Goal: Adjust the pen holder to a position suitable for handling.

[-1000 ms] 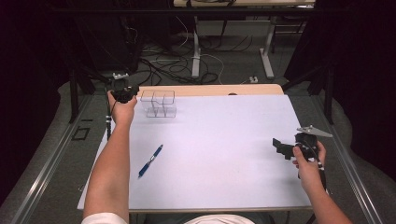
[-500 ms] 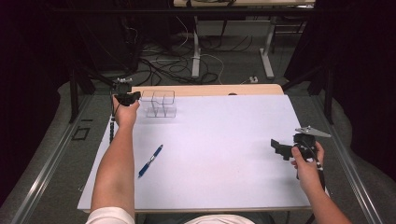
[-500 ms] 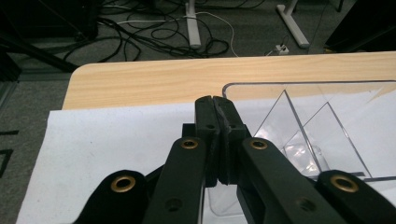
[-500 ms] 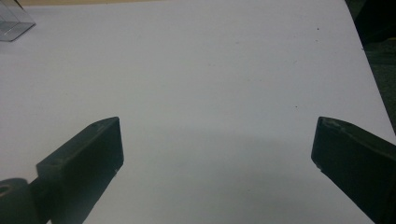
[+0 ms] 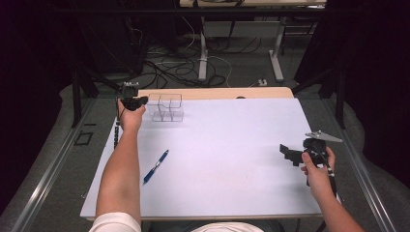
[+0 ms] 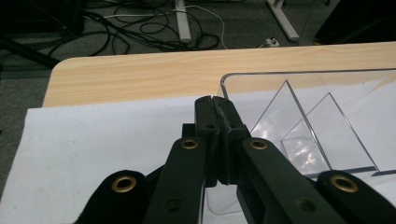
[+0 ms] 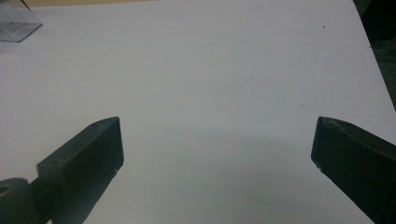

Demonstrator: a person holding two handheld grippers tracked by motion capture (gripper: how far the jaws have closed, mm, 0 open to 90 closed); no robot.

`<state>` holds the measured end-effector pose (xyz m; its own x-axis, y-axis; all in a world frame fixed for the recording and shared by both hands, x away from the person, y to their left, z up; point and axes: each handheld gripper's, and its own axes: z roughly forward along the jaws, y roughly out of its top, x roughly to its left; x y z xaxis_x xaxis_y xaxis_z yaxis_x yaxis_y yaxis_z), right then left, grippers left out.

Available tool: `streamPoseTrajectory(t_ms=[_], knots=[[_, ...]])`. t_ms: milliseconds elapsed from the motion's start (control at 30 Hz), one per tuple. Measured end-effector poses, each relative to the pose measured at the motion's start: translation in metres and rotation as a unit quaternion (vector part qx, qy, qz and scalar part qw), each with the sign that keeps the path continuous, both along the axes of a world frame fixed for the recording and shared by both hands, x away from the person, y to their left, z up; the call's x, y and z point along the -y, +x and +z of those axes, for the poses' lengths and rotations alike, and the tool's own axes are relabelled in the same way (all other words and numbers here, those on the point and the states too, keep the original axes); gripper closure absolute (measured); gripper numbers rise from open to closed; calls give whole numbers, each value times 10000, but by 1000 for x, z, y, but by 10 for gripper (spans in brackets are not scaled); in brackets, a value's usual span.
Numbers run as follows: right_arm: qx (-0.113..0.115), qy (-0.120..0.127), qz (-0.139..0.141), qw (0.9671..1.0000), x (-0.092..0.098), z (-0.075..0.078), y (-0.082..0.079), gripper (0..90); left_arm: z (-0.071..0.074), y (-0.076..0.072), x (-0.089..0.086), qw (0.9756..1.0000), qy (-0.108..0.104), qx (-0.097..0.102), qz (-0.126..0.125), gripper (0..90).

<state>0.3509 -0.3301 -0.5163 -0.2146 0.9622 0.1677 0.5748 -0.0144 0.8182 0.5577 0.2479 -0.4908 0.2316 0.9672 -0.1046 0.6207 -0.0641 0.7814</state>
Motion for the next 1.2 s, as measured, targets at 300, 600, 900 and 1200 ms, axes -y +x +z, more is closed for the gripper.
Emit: streamPoseTrajectory(t_ms=[300, 600, 900, 1200], knots=[[-9, -37, 37, 10000, -2, -1, 0, 20, 0, -1, 15, 9998, -2, 22, -219, 900], [-20, -45, 13, 10000, -3, -1, 0, 21, 0, -2, 36, 9991, -172, 19, -384, 900], [-10, -70, 65, 10000, -5, -1, 0, 21, 0, -4, 54, 9981, -415, -1, -463, 900], [-7, -121, 112, 9999, -5, -2, 1, 21, -2, -5, 72, 9971, -510, 11, -557, 900]])
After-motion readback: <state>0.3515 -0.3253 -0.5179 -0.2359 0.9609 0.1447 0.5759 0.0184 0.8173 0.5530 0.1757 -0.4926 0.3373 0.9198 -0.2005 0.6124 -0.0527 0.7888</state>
